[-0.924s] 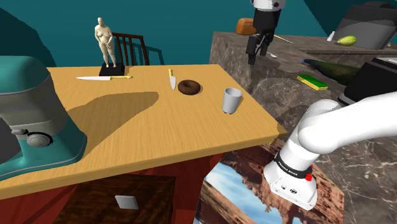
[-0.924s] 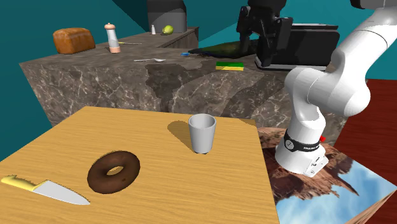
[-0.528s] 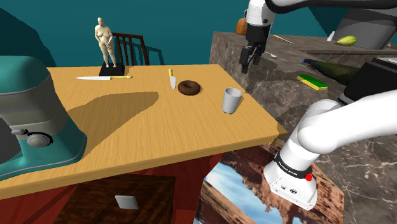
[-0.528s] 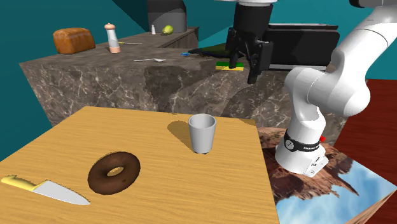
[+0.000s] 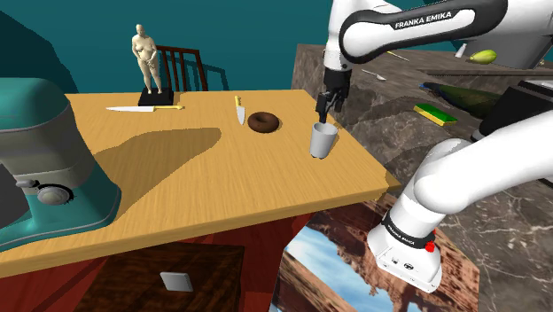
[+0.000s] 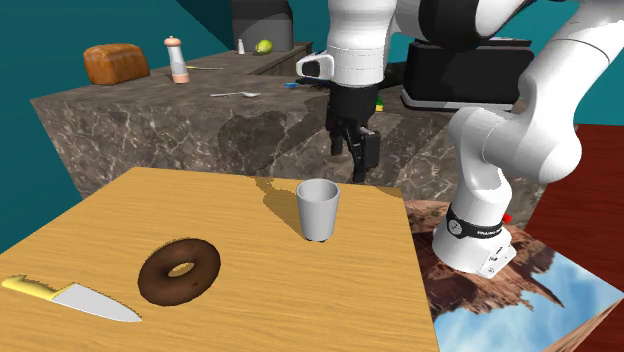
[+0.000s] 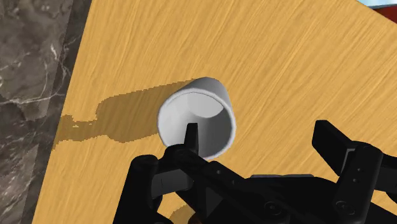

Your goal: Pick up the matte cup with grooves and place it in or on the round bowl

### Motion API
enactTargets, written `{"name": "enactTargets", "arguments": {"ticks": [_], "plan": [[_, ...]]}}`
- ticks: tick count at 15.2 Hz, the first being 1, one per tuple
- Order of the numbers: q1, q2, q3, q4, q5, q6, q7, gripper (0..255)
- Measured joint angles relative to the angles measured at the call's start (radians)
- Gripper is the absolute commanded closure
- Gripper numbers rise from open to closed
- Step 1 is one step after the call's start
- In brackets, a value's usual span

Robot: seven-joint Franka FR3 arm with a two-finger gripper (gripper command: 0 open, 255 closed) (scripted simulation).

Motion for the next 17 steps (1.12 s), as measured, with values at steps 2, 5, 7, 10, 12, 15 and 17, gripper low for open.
{"name": "enactTargets", "arguments": {"ticks": [2, 5, 7, 10, 12, 15, 17], "plan": [[-0.006, 0.050, -0.018, -0.024, -0.004, 0.076, -0.008, 0], [-0.012, 0.138, -0.041, -0.049, -0.004, 0.192, -0.018, 0], [-0.012, 0.173, -0.046, -0.057, -0.002, 0.237, -0.018, 0], [-0.015, 0.202, -0.052, -0.076, -0.006, 0.286, -0.020, 0], [-0.018, 0.221, -0.056, -0.091, -0.010, 0.320, -0.020, 0], [-0.020, 0.240, -0.059, -0.109, -0.014, 0.356, -0.019, 0], [-0.020, 0.241, -0.059, -0.111, -0.014, 0.360, -0.019, 0]]}}
